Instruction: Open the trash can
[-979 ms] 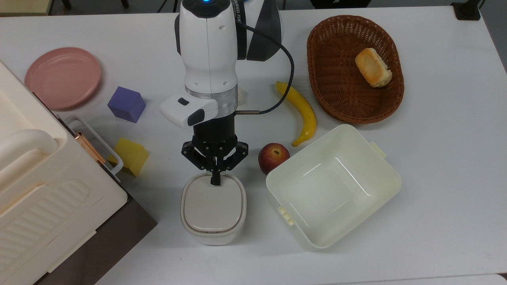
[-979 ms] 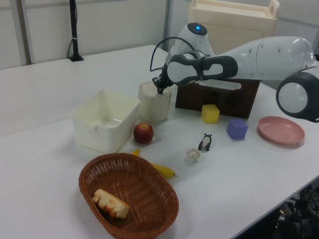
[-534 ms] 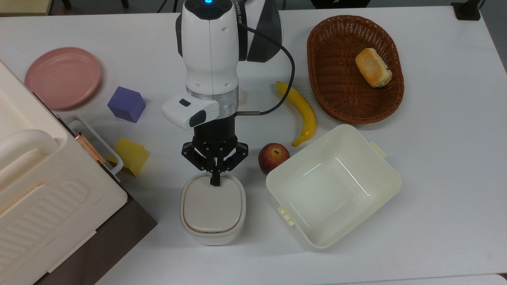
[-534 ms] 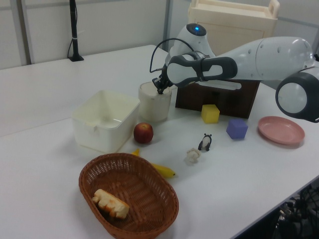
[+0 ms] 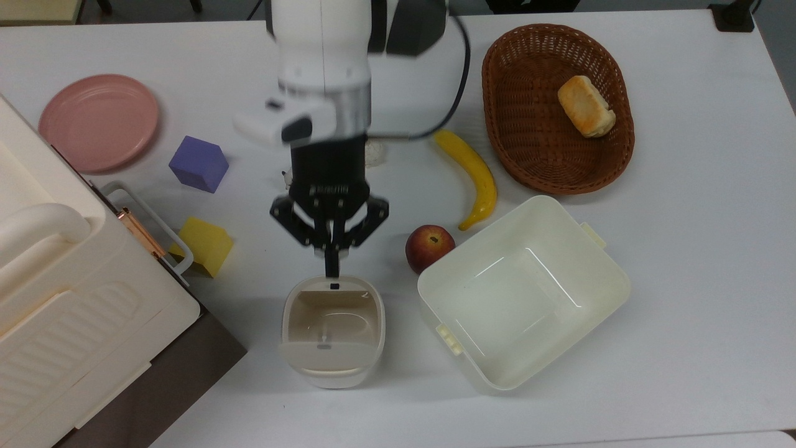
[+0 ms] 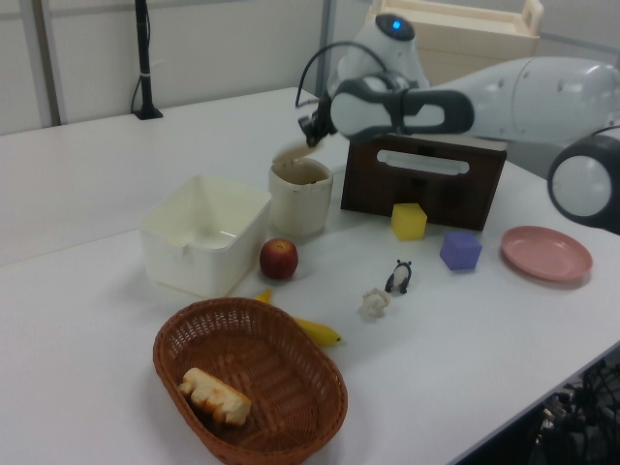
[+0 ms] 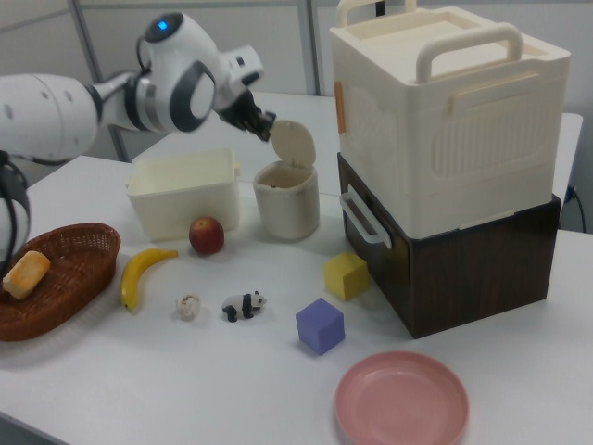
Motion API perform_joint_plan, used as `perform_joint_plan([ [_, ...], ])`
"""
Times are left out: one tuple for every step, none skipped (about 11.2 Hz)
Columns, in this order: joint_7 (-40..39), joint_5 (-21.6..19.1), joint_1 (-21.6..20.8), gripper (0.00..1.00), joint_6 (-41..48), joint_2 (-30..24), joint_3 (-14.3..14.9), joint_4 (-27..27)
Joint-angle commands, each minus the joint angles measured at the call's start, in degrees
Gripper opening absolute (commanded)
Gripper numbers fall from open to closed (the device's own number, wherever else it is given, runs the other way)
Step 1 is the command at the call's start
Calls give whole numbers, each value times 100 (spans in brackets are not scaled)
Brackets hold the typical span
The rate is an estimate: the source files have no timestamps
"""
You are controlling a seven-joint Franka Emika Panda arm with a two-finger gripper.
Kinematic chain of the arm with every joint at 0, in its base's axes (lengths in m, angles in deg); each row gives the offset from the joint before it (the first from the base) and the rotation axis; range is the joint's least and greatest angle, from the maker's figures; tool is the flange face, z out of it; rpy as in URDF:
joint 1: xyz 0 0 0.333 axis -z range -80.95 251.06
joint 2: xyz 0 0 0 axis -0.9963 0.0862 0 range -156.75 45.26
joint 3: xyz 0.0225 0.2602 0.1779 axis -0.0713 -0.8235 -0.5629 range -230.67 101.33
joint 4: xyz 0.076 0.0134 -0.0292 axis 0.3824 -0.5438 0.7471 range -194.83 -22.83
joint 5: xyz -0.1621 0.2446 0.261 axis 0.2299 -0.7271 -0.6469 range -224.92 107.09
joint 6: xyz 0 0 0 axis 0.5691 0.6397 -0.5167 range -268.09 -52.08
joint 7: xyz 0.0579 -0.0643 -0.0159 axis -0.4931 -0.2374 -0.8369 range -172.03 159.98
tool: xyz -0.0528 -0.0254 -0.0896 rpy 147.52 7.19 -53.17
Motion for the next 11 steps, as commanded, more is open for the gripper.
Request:
perform_joint_plan([
  [83, -100, -12, 0, 726, -1154, -134, -888],
  [48, -100, -30, 0, 1471, -1356, -143, -889],
  [-30, -100, -30, 0, 2236, -1515, -143, -924],
  [-170, -100, -48, 2, 3000, -1734, -143, -1081],
  [-346, -100, -65, 8, 3713, -1997, -134, -1265],
  [-426, -100, -48, 19, 4338, -2208, -134, -1310],
  [-409, -100, -13, 54, 4814, -2315, -108, -1276],
  [-357, -30, -4, 100, 5166, -2368, -90, -1267],
  [-304, -30, 5, 100, 5187, -2412, -82, -1258],
  [-277, -30, 14, 100, 5179, -2421, -47, -1162],
  [-303, -134, 92, 100, 5161, -2430, 102, -1118],
])
